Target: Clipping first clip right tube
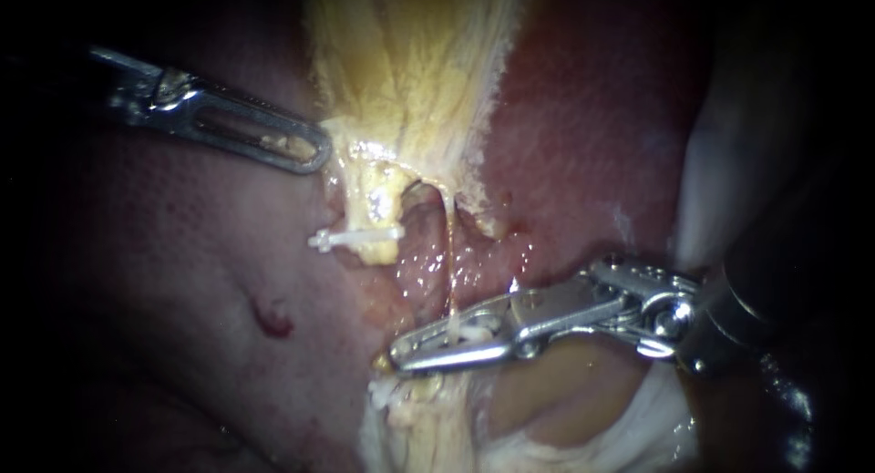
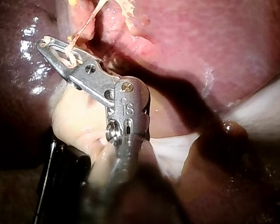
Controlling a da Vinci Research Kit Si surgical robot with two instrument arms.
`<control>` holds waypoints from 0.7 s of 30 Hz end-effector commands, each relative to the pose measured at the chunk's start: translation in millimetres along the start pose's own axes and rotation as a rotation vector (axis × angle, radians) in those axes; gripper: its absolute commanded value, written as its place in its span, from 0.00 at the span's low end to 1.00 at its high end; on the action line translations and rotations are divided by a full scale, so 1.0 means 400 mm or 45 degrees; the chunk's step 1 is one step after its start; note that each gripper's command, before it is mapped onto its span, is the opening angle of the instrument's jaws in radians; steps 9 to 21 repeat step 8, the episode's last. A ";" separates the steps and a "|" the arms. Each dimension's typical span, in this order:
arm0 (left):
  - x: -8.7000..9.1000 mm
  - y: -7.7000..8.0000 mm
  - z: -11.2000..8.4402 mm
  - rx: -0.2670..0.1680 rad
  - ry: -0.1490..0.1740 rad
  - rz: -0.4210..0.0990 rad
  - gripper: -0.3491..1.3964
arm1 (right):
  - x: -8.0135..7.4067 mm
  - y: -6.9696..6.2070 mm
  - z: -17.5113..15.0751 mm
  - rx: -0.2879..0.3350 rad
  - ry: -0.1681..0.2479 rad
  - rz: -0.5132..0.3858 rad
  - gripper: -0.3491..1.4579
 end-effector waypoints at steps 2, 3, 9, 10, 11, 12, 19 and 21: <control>0.0000 0.0000 0.0000 0.001 0.000 0.000 0.00 | -0.0001 0.0001 0.0000 0.000 -0.001 0.000 0.00; 0.0000 -0.0001 0.0000 0.001 0.000 0.000 0.00 | -0.0001 0.0001 0.0000 0.000 -0.001 0.000 0.00; -0.0001 -0.0001 0.0000 0.001 0.000 0.000 0.00 | -0.0001 0.0001 -0.0001 0.000 -0.001 0.000 0.00; -0.0001 -0.0001 0.0000 0.001 0.000 0.000 0.00 | -0.0001 0.0001 -0.0001 0.000 -0.001 0.000 0.00; -0.0001 -0.0001 0.0000 0.001 0.000 0.000 0.00 | -0.0001 0.0001 -0.0001 0.000 -0.001 0.000 0.00; -0.0001 -0.0001 0.0000 0.001 0.000 0.000 0.00 | -0.0001 0.0001 -0.0001 0.000 -0.001 0.000 0.00; -0.0001 -0.0001 0.0000 0.001 0.000 0.000 0.00 | -0.0001 0.0001 -0.0001 0.000 -0.001 0.000 0.00; -0.0001 -0.0001 0.0000 0.001 0.000 0.000 0.00 | -0.0001 0.0001 -0.0001 0.000 -0.001 0.000 0.00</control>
